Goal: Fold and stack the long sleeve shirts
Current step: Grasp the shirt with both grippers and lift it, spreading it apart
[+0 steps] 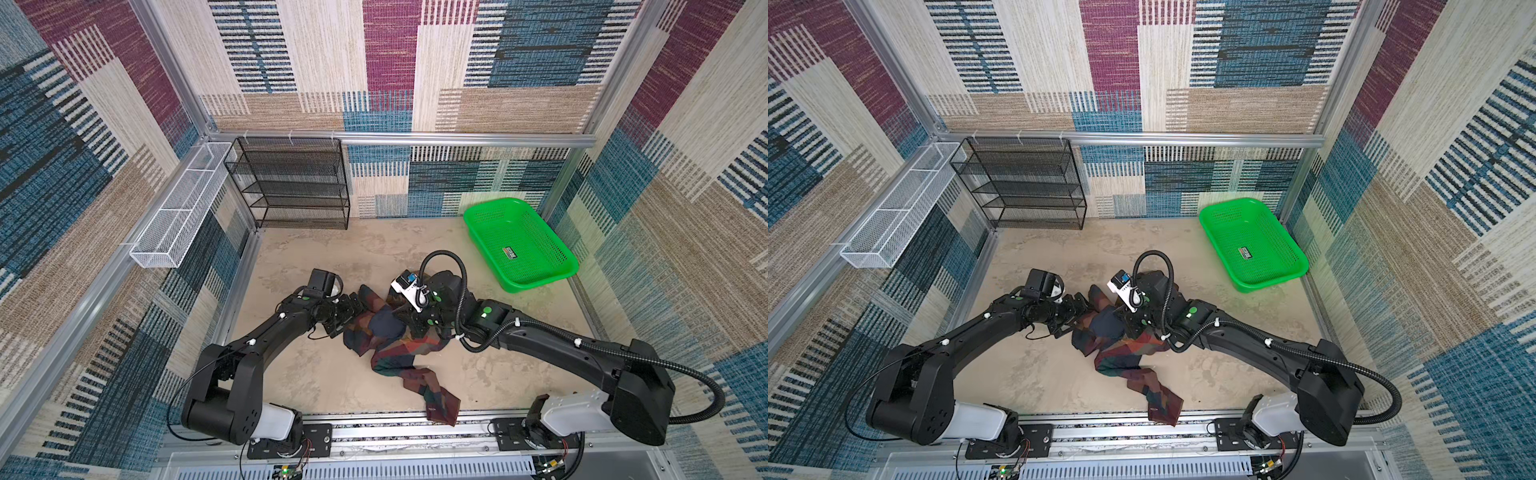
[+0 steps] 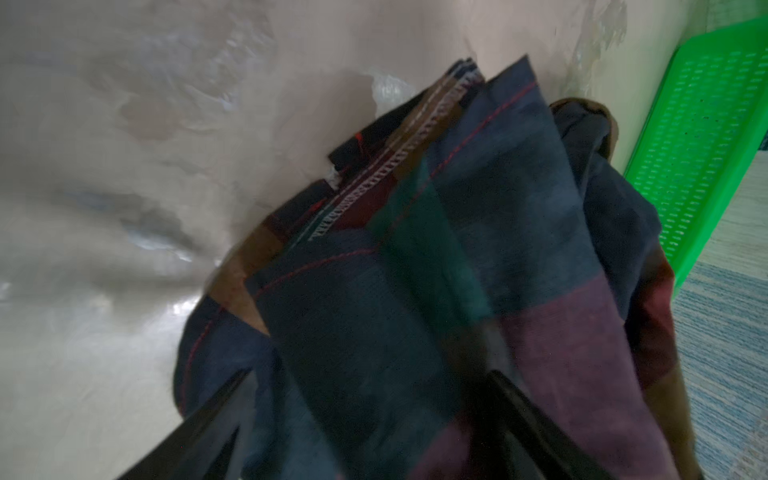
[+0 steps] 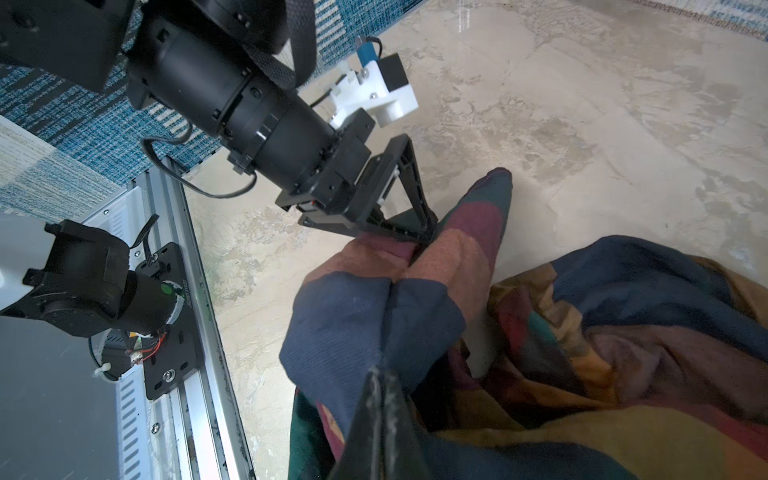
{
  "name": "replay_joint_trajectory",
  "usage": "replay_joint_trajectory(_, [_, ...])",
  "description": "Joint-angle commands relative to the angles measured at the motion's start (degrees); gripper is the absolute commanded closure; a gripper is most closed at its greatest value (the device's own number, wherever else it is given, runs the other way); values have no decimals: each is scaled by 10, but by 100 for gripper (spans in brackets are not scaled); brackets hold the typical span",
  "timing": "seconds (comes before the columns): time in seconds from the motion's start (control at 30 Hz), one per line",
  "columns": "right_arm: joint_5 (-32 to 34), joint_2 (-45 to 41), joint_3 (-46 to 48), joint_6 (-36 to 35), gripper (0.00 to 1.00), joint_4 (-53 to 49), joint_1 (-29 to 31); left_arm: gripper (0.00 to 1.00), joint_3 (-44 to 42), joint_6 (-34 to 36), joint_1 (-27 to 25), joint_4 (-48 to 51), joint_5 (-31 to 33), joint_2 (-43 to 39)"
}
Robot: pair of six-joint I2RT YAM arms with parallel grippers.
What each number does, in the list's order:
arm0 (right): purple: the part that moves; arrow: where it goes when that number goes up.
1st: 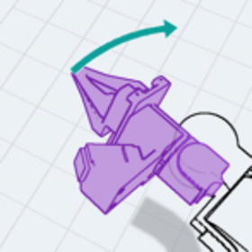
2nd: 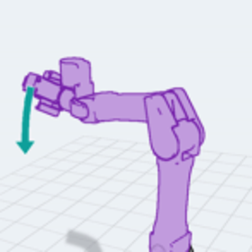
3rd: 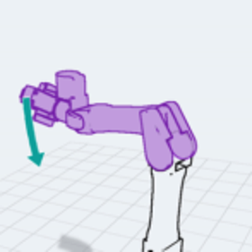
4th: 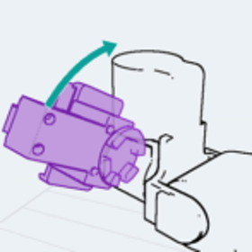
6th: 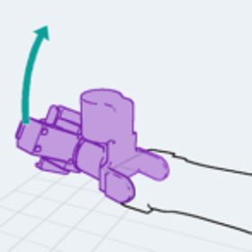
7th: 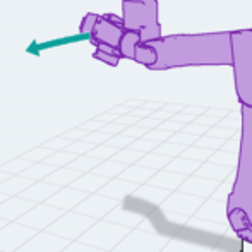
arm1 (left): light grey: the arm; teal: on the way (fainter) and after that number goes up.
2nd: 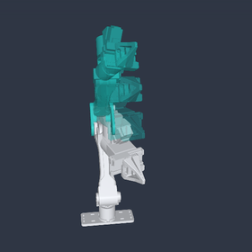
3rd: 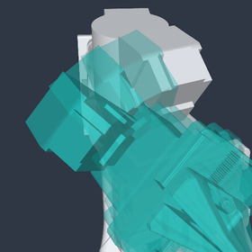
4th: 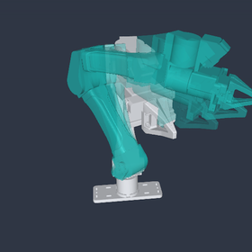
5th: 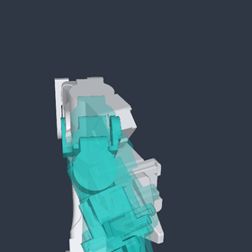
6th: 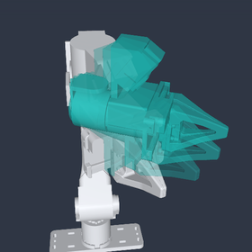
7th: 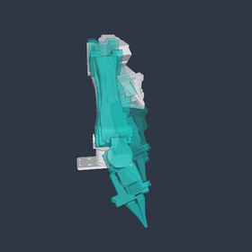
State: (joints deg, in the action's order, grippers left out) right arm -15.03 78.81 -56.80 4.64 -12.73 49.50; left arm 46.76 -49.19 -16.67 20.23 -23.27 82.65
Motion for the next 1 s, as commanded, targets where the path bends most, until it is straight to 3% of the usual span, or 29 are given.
replay_joint_trajectory(0.0, [-12, 4, 5, -7, 100, 28, 1, 25, -9, -31, -6, -48, -26, 14])
replay_joint_trajectory(0.23, [-19, -6, 18, -3, 100, 39, 2, 67, -7, -30, -6, -70, -34, 41])
replay_joint_trajectory(0.33, [-6, -9, 19, 0, 100, 36, 2, 95, 20, -11, 2, -42, -26, 42])
replay_joint_trajectory(0.37, [1, -12, 21, 3, 100, 37, 2, 100, 39, -1, 7, -27, -22, 40])
replay_joint_trajectory(0.43, [3, -19, 21, 9, 99, 39, 2, 100, 83, 28, 20, 1, -20, 35])
replay_joint_trajectory(0.5, [30, -31, 17, 28, 75, 41, 0, 100, 151, 69, 33, 49, 6, 23])
replay_joint_trajectory(0.57, [63, -44, 9, 43, 65, 40, -4, 100, 226, 130, 39, 83, 45, -1])
replay_joint_trajectory(0.63, [99, -55, -2, 69, 49, 35, -16, 100, 265, 181, 38, 66, 57, -35])
replay_joint_trajectory(0.73, [98, -68, -8, 114, 31, 30, -53, 100, 259, 233, 38, -24, 69, -112])
replay_joint_trajectory(0.83, [84, -81, 0, 159, 21, 31, -92, 100, 230, 275, 38, -113, 68, -186])
replay_joint_trajectory(0.97, [59, -76, 19, 176, 19, 37, -134, 100, 259, 309, 39, -130, 36, -225])
